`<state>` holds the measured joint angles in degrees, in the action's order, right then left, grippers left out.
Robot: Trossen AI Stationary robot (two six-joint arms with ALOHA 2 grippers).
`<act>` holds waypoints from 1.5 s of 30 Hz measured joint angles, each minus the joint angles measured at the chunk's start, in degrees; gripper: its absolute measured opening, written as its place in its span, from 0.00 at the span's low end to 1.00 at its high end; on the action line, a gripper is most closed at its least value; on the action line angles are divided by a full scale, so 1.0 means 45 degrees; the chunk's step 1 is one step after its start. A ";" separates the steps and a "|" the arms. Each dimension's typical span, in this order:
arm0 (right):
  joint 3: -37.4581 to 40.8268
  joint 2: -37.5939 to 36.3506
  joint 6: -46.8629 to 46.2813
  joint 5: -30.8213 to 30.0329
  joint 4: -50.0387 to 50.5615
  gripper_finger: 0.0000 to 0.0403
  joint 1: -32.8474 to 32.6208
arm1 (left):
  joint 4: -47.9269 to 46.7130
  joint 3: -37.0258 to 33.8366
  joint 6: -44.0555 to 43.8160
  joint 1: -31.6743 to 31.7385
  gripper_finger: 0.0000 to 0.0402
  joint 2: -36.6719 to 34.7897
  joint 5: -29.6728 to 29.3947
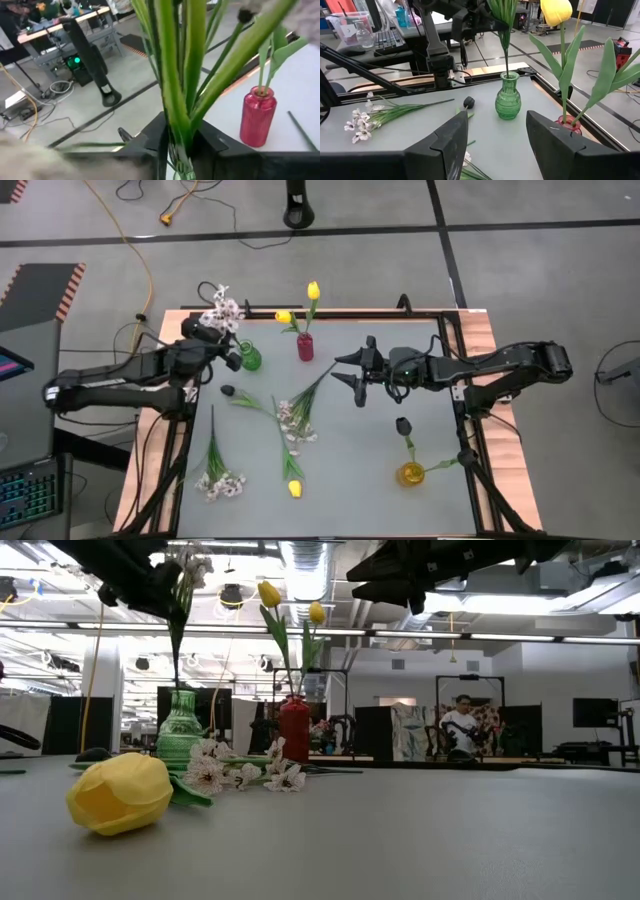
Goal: Sort flowers into vase by color
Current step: Put the top white flowers into the green vase
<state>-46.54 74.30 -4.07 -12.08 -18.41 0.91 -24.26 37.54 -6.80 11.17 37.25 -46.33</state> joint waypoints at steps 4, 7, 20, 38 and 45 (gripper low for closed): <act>0.0000 0.0000 0.0000 0.0000 0.0000 0.56 0.0000 | -0.0002 0.0000 -0.0022 0.0372 0.21 0.0449 0.0363; 0.0000 0.0000 0.0002 0.0005 0.0000 0.56 0.0000 | -0.0002 0.0000 0.0073 0.0557 0.28 0.0647 0.0540; 0.0000 0.0000 0.0002 0.0005 0.0154 0.56 0.0000 | -0.2142 0.1378 0.0314 0.0613 0.47 0.0134 0.2137; -0.1078 0.0506 0.1238 0.0594 0.0893 0.52 0.0000 | -0.5509 0.2037 -0.1699 0.0600 0.46 -0.1805 0.7869; -0.3147 0.2734 0.2213 0.1379 0.2419 0.51 0.0018 | -0.4754 0.0617 -0.2649 0.0108 0.46 -0.1686 0.8704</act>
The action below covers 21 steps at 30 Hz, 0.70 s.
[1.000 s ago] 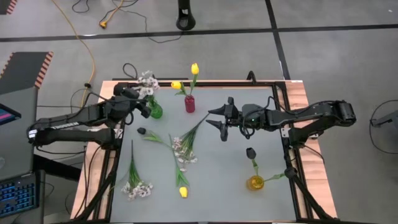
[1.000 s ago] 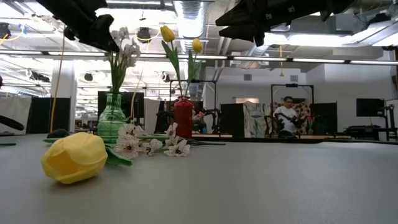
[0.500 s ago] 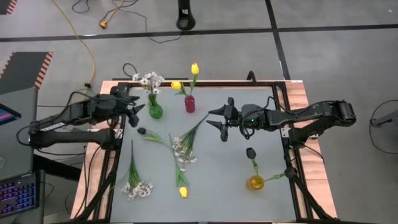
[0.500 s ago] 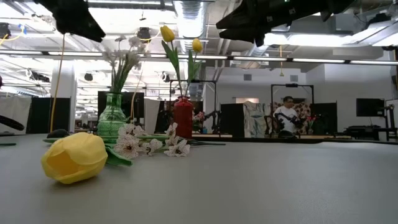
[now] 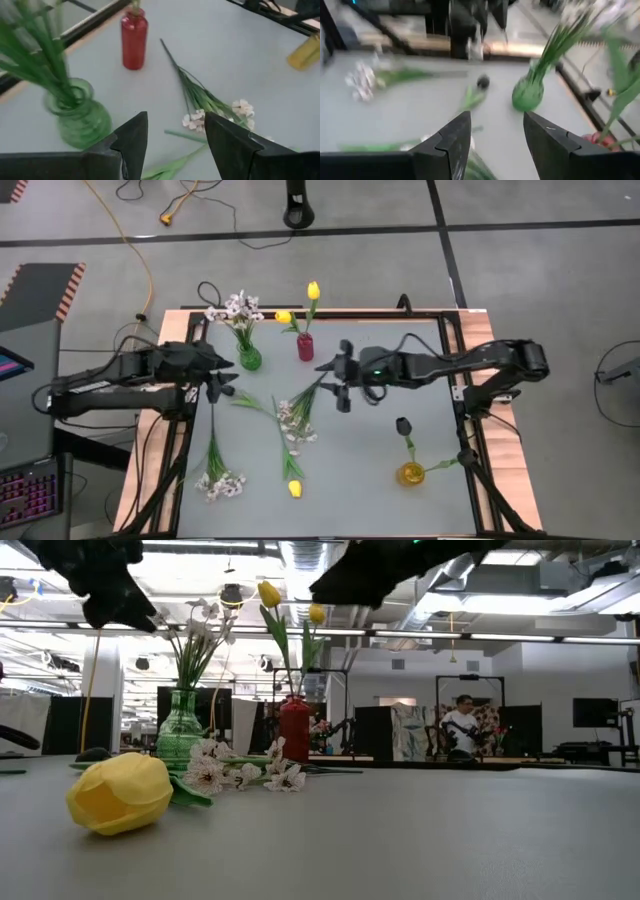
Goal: Sort flowers into vase by color
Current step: Put the top white flowers into the green vase
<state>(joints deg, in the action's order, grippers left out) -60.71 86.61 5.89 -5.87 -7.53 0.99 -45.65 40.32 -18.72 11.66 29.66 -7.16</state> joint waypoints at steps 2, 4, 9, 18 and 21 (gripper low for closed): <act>-0.0747 0.0682 0.0136 0.0000 0.0931 0.52 0.0062 | 0.0738 -0.0494 0.0006 -0.0217 0.46 0.0003 0.0063; -0.1429 0.1327 0.0153 -0.0005 0.1897 0.51 0.0151 | 0.1447 -0.0887 0.0055 -0.0429 0.46 0.0063 0.0073; -0.3039 0.2872 0.0912 0.0005 0.4152 0.51 0.0340 | 0.2707 -0.1625 0.0092 -0.0894 0.46 0.0104 0.0121; -0.5017 0.5257 0.2782 0.0039 0.6335 0.51 0.0593 | 0.3052 -0.2066 0.0019 -0.1340 0.46 0.0095 0.0093; -0.5495 0.5899 0.3282 0.0057 0.6856 0.51 0.0720 | 0.3006 -0.2155 -0.0006 -0.1342 0.46 0.0101 0.0089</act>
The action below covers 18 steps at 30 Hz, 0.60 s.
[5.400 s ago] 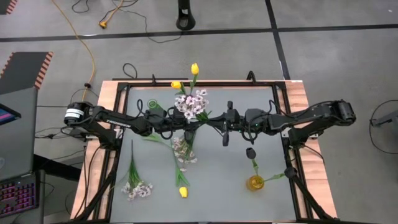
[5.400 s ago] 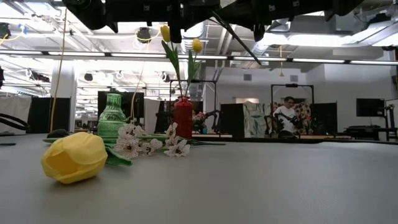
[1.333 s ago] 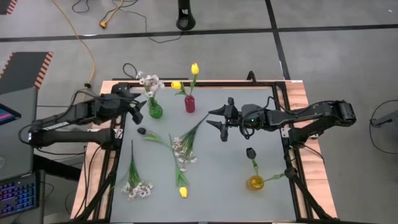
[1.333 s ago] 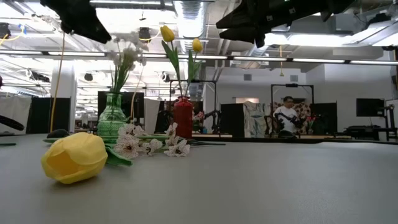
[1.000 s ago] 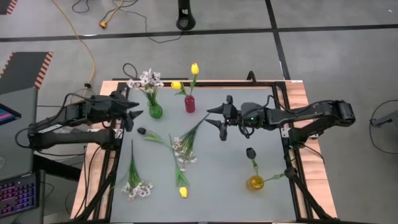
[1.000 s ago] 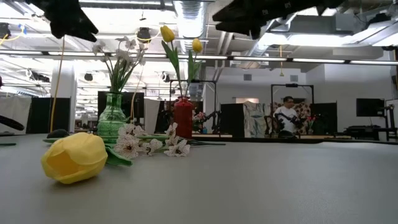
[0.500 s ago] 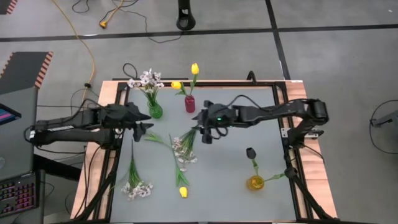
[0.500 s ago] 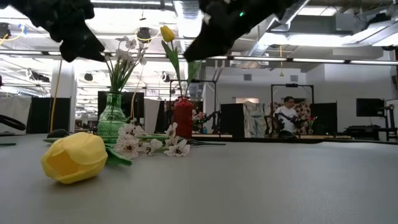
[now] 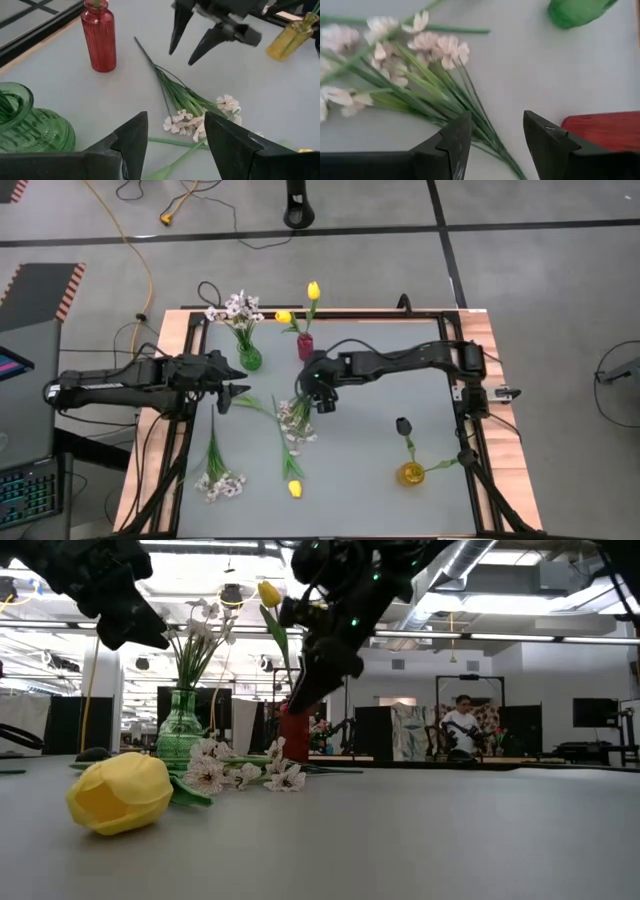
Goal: Sort flowers into vase by color
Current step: Put the top white flowers into the green vase
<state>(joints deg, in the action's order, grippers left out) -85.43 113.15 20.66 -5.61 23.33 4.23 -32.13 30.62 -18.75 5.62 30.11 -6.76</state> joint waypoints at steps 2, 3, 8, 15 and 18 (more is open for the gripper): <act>-0.0278 0.0371 0.0384 0.0024 0.0238 0.51 0.0025 | 0.0004 -0.0002 -0.0089 0.0002 0.46 -0.0004 -0.0007; -0.0410 0.0541 0.0527 0.0016 0.0461 0.51 0.0046 | 0.0021 -0.0002 -0.0100 0.0002 0.46 -0.0006 -0.0014; -0.0861 0.1277 0.1275 0.0019 0.1266 0.51 0.0204 | 0.0030 -0.0002 -0.0106 0.0002 0.46 -0.0005 -0.0020; -0.0975 0.1830 0.1865 0.0037 0.1632 0.51 0.0375 | 0.0055 -0.0002 -0.0120 0.0002 0.46 -0.0006 -0.0059; -0.0980 0.1796 0.1886 0.0239 0.1647 0.51 0.0493 | 0.0060 -0.0002 -0.0120 0.0002 0.46 -0.0001 -0.0083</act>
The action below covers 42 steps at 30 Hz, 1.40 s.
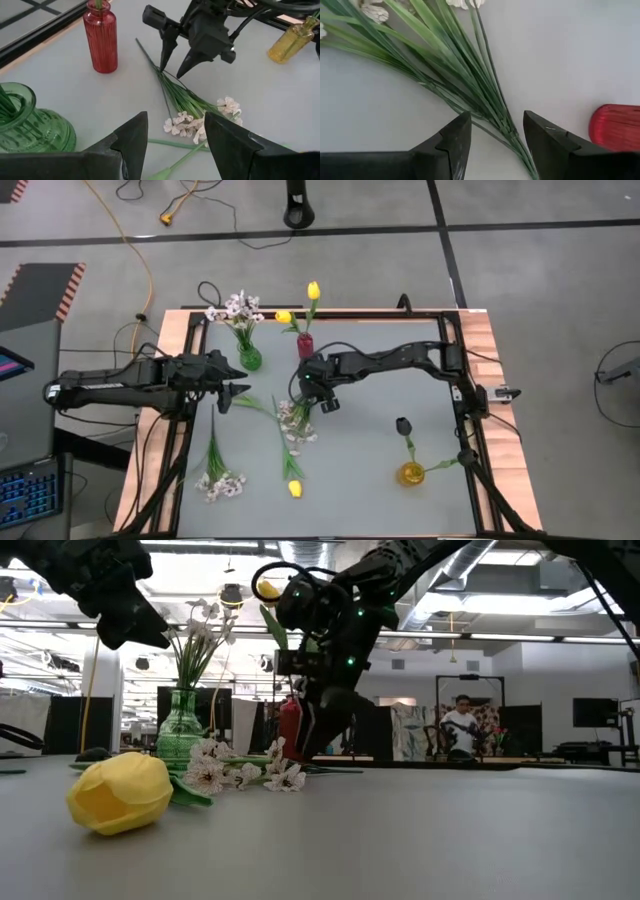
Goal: Sort flowers into vase by color
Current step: Put the top white flowers into the green vase
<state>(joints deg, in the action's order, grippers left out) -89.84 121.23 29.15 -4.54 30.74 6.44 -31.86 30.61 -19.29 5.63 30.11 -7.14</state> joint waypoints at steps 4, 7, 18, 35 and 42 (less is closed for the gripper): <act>0.0000 0.0001 0.0000 0.0072 0.0059 0.51 0.0111 | 0.0020 0.0000 -0.0005 0.0000 0.46 -0.0005 -0.0079; 0.0000 0.0000 0.0005 0.0315 0.0109 0.51 0.0198 | 0.0020 0.0000 -0.0010 0.0000 0.46 -0.0005 -0.0155; 0.0024 0.0457 0.0933 0.0367 -0.0130 0.51 0.0253 | 0.0020 0.0000 -0.0010 0.0000 0.46 -0.0003 -0.0168; -0.0058 0.0942 0.0957 0.0738 0.0803 0.28 0.0245 | 0.0030 0.0000 -0.0079 0.0000 0.46 0.0000 -0.0179; -0.0034 0.0908 0.0874 0.0709 0.1049 0.11 0.0124 | 0.0030 0.0000 -0.0104 0.0000 0.46 -0.0005 -0.0179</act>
<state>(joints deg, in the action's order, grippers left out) -90.00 125.32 33.08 -1.35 35.46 7.00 -31.73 30.61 -19.76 5.63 30.09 -7.94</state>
